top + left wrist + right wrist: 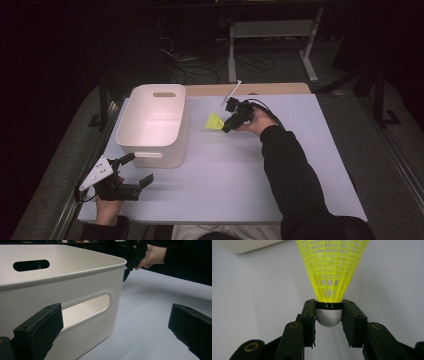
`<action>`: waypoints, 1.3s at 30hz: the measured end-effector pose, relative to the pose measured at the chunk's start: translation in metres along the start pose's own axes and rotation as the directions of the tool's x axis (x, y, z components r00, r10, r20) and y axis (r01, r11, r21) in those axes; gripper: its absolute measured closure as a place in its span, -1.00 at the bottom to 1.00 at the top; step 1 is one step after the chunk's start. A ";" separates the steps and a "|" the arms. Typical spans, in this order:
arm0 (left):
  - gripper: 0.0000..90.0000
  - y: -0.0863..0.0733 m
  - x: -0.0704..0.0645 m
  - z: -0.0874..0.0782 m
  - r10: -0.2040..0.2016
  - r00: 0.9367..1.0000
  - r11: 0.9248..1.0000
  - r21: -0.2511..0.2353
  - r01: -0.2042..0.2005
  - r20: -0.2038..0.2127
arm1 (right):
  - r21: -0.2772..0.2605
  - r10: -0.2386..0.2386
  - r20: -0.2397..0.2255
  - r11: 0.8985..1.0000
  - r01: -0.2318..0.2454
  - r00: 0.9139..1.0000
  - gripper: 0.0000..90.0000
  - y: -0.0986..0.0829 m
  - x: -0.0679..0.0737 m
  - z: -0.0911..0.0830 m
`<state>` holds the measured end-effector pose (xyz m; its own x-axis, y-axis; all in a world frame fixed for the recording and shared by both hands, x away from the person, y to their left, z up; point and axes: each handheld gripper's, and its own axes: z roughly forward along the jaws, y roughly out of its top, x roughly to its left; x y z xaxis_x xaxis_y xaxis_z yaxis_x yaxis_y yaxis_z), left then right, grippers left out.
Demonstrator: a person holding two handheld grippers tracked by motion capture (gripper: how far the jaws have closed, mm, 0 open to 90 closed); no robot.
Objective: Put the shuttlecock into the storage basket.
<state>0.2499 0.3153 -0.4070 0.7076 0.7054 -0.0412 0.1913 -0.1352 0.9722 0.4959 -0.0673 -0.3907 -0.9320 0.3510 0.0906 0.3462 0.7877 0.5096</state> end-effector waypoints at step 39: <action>-1.00 0.000 0.000 0.000 -0.002 1.000 1.000 0.002 0.002 -0.004 | -0.112 -0.021 0.044 0.993 0.026 0.999 0.41 0.016 0.035 -0.071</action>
<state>0.2495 0.3153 -0.4071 0.7045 0.7084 -0.0423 0.1940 -0.1350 0.9717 0.4615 -0.0788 -0.3186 -0.9335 0.3561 0.0419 0.3075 0.7350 0.6044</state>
